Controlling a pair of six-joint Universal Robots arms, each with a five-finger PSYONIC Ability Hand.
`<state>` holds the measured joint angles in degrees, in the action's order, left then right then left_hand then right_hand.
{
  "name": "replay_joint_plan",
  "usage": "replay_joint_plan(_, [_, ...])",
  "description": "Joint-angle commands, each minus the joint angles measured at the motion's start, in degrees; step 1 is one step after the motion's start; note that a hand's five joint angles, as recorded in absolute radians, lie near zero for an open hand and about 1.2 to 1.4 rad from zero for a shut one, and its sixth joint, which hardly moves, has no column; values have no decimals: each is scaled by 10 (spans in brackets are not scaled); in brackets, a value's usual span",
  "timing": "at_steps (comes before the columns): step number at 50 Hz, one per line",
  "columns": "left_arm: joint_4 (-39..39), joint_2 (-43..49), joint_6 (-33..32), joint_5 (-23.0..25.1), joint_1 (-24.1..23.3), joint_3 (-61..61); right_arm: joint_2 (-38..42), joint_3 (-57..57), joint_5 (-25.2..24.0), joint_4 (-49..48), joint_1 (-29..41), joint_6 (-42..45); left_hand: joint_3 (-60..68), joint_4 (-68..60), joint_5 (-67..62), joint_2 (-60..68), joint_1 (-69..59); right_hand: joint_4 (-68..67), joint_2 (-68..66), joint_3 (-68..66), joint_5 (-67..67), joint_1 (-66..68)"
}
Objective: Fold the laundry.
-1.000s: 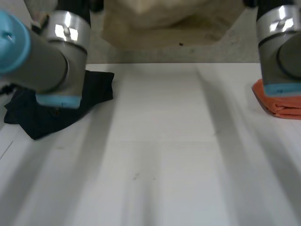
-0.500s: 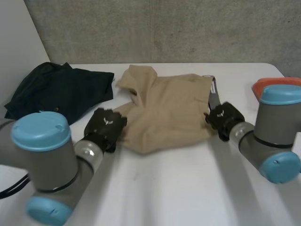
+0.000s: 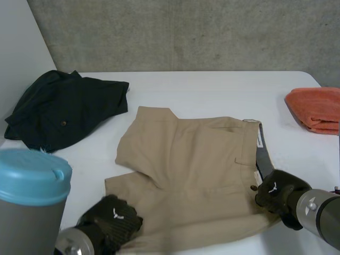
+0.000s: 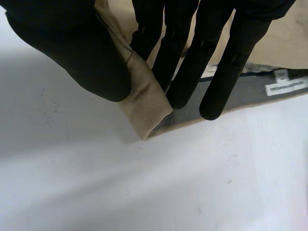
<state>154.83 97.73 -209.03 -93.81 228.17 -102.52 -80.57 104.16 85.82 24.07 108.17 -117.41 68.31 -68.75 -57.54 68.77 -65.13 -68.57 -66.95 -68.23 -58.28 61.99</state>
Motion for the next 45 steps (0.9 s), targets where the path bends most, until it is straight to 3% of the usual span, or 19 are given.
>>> replay_joint_plan(1, [104,48,-33,0,23,103,12,-83,-13,-40,-12,-47,117,-112,-125,112,-149,-114,-131,-118,-117,180])
replay_joint_plan(5, [222,123,-37,-2,76,183,85,-155,-19,-126,-10,-134,117,-112,-125,112,-149,-114,-131,-118,-117,180])
replay_joint_plan(9, [307,225,-42,-3,99,280,168,-235,-11,-202,-7,-195,117,-112,-125,112,-149,-114,-131,-118,-117,180])
replay_joint_plan(22, [441,482,-130,7,122,553,410,-455,30,-398,10,-182,117,-112,-125,112,-149,-114,-131,-118,-117,180])
replay_joint_plan(23, [452,491,-133,12,122,564,424,-467,32,-409,11,-180,-39,44,32,-44,8,-52,-68,-55,-55,117])
replay_joint_plan(24, [461,498,-134,15,121,571,436,-478,35,-420,13,-179,-264,269,256,-269,232,199,183,195,196,-133])
replay_joint_plan(25, [469,504,-134,18,120,577,454,-496,41,-436,20,-175,-510,514,502,-514,478,586,569,582,583,-520])
replay_joint_plan(26, [485,508,-132,22,119,581,458,-501,44,-445,25,-174,-534,538,526,-538,502,586,569,582,583,-520])
replay_joint_plan(31, [520,495,-125,16,105,572,418,-494,77,-453,34,-193,-583,588,575,-588,551,586,569,582,583,-520])
replay_joint_plan(35, [521,408,-111,-3,104,516,331,-428,81,-417,27,-222,-583,588,575,-588,551,586,569,582,583,-520])
replay_joint_plan(41, [523,300,-67,-8,96,393,202,-322,-5,-264,7,-267,-583,588,575,-588,551,586,569,582,583,-520])
replay_joint_plan(43, [520,259,-50,-9,89,348,191,-303,-19,-221,-9,-284,-583,588,575,-588,551,586,569,582,583,-520])
replay_joint_plan(45, [520,236,-38,-8,83,319,188,-278,-32,-163,-37,-309,-583,588,575,-588,551,498,481,494,495,-432])
